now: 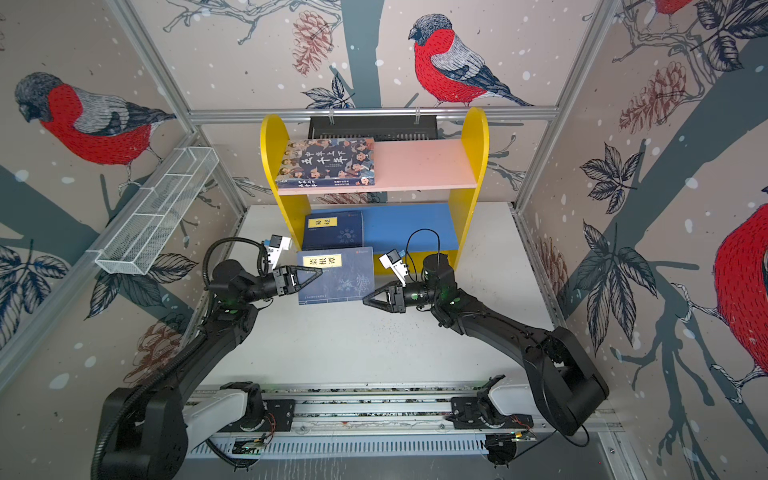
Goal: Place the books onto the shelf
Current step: 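Swing the paperback flat toward the shelf opening with both grippers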
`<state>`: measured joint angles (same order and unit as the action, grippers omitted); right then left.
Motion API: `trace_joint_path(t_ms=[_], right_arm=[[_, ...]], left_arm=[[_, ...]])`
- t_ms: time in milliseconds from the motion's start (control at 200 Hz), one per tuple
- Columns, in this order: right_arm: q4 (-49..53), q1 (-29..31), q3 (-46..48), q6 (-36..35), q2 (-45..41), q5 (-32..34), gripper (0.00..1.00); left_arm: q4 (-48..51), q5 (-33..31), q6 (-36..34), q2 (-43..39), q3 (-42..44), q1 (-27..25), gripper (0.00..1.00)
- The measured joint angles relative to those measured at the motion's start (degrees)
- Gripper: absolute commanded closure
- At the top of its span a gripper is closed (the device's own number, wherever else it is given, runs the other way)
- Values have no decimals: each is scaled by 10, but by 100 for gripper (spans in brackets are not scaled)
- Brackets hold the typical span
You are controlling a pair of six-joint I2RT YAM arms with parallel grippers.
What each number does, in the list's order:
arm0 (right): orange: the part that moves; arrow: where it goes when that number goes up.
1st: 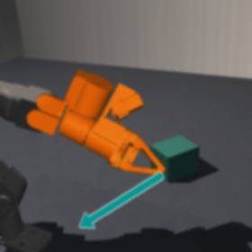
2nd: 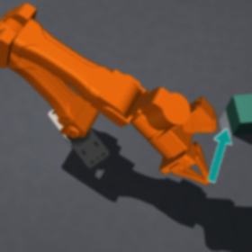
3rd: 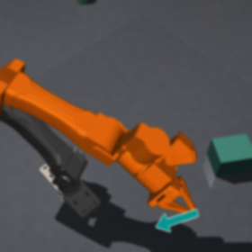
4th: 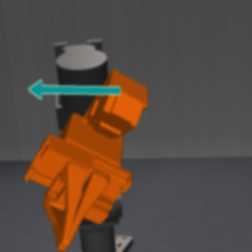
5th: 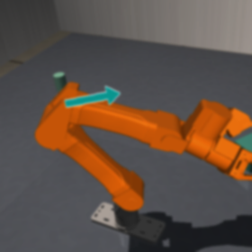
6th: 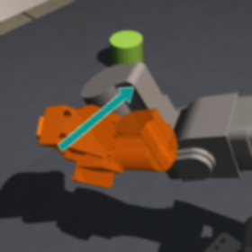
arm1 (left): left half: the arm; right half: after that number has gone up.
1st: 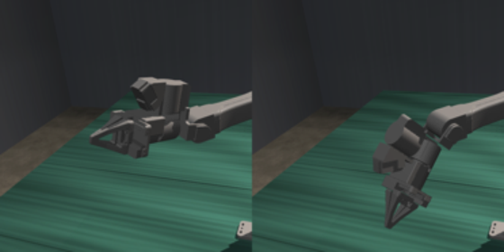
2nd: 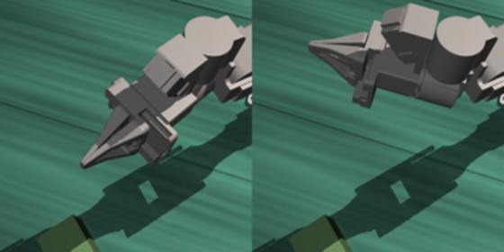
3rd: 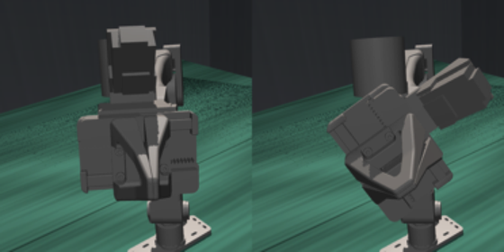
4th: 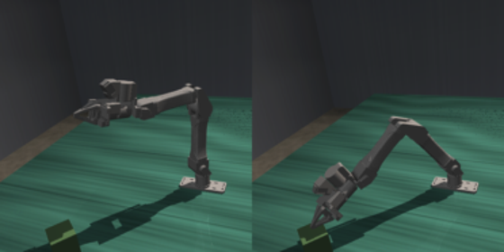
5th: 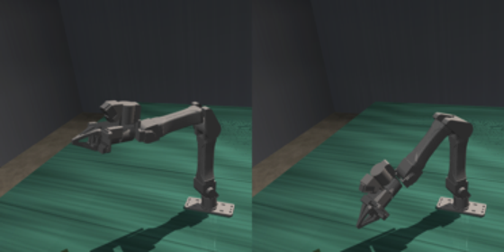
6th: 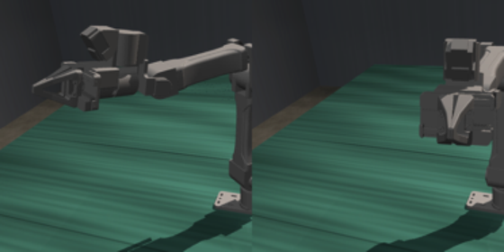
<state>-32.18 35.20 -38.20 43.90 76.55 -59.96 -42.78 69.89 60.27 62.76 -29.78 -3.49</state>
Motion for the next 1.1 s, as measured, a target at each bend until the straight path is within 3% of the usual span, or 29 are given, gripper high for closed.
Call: trace_joint_path(t_ms=[275, 370, 505, 855, 885, 915, 950, 1100], right_arm=[[-77, -1, 0, 50, 35, 4, 83], [-98, -1, -1, 67, 45, 7, 69], [-118, -1, -3, 74, 51, 6, 67], [-133, -2, -6, 87, 54, 6, 98], [-133, -3, -7, 88, 56, 5, 98], [-133, -4, -9, 89, 57, 4, 99], [-130, -7, -14, 88, 60, 3, 99], [-116, -40, -32, 87, 66, 14, 99]], left_arm=[[-38, -15, 24, -5, 21, 2, 100], [-44, -20, 24, -5, 22, 2, 100], [-42, -19, 23, -5, 24, 2, 100], [-41, -22, 21, -5, 24, 2, 100], [-40, -23, 19, -5, 24, 2, 83], [-36, -25, 16, -5, 24, 3, 55], [-28, -28, 7, -6, 22, 4, 39], [82, -76, -61, -20, -15, 32, 20]])
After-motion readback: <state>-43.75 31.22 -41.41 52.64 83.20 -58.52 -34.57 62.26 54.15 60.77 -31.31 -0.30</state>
